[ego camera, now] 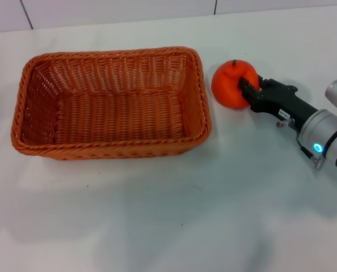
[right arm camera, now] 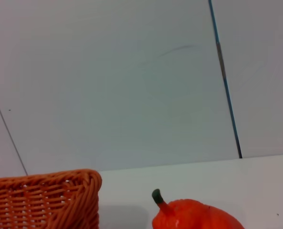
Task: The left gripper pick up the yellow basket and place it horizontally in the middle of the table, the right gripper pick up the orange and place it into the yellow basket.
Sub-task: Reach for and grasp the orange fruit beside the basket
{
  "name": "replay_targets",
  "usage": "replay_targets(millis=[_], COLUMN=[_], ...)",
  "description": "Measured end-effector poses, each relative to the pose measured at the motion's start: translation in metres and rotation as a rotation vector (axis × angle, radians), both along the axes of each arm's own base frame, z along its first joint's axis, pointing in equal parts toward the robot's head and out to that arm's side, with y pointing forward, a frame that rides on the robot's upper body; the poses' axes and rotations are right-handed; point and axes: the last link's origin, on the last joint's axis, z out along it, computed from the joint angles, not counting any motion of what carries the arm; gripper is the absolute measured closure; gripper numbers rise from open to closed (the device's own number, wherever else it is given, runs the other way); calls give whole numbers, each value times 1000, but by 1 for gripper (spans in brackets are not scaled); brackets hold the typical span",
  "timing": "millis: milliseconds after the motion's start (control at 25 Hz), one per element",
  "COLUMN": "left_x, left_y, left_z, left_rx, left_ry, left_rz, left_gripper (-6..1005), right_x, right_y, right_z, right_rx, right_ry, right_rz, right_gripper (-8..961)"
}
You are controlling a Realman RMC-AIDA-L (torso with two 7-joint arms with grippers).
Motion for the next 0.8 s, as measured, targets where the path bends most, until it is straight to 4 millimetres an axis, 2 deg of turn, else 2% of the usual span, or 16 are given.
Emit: replay_targets(millis=[80,320,520,680,800], left_x=[0,0,-1,-2,-4], left_y=[0,0,0,-1,-2], left_z=[0,1,2,2,3], left_rx=[1,4,6,8,14], left_ry=[0,-1,1,2,1], left_rz=[-1,0,4,7,16], left_gripper=[105,105,105,105,106], right_x=[0,-2,-8,-17,-32], right_y=[0,1,3,7,14], right_z=[1,5,22,34,37], right_rx=[3,31,128,183,187], right_ry=[2,36,114,160,185], right_rz=[-2,5,38,94,157], right_gripper=[582,647,671,690,711])
